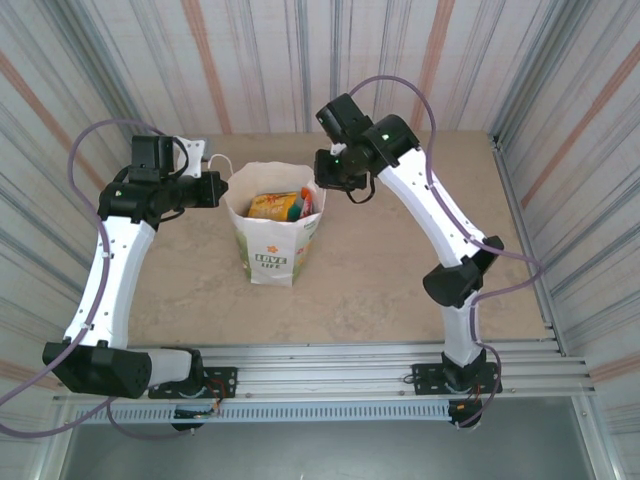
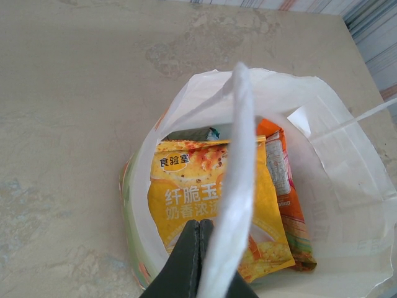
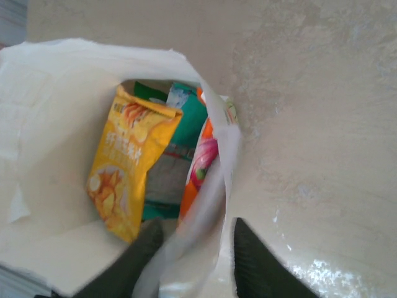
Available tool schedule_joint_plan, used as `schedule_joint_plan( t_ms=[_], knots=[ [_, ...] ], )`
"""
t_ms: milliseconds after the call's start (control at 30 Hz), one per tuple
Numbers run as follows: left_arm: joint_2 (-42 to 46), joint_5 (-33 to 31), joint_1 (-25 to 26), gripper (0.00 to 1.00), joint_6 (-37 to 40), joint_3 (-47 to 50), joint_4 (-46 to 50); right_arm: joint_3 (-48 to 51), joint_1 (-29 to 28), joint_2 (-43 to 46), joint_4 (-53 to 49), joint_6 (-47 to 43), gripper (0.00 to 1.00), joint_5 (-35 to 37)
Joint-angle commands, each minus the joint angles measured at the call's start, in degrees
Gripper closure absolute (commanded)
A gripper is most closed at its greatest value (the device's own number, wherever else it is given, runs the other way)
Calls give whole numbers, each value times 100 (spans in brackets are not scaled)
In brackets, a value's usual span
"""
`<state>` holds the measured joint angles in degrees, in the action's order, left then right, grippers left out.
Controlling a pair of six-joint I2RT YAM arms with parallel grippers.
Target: Place the snacks into the paper bag
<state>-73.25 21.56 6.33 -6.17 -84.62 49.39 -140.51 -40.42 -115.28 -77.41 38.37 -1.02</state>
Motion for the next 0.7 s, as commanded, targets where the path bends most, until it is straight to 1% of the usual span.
schedule_joint_plan(
  t_ms=[0, 33, 67, 200, 300, 400, 533, 667],
  knots=[
    [128, 207, -23, 95, -10, 8, -102, -251, 51, -148, 252, -277, 89, -254],
    [114, 174, 24, 96, -29, -14, -103, -275, 52, -124, 309, -328, 97, -250],
    [99, 111, 87, 96, -28, -38, -100, -277, 52, -76, 354, -383, 100, -199],
    [-54, -71, 420, 96, -19, -255, -79, -275, 140, 201, 415, -525, 100, 40],
    [-245, -176, 699, 99, -25, -514, -70, -275, 263, 414, 415, -627, 100, 89],
    [-449, -306, 1006, 99, -42, -776, -104, -275, 439, 579, 369, -752, 100, 134],
    [-700, -449, 1388, 99, -127, -996, -303, -275, 727, 700, 149, -873, 100, 104],
    [-976, -574, 1761, 99, -232, -1134, -478, -218, 881, 705, -42, -1050, 100, 121]
  ],
)
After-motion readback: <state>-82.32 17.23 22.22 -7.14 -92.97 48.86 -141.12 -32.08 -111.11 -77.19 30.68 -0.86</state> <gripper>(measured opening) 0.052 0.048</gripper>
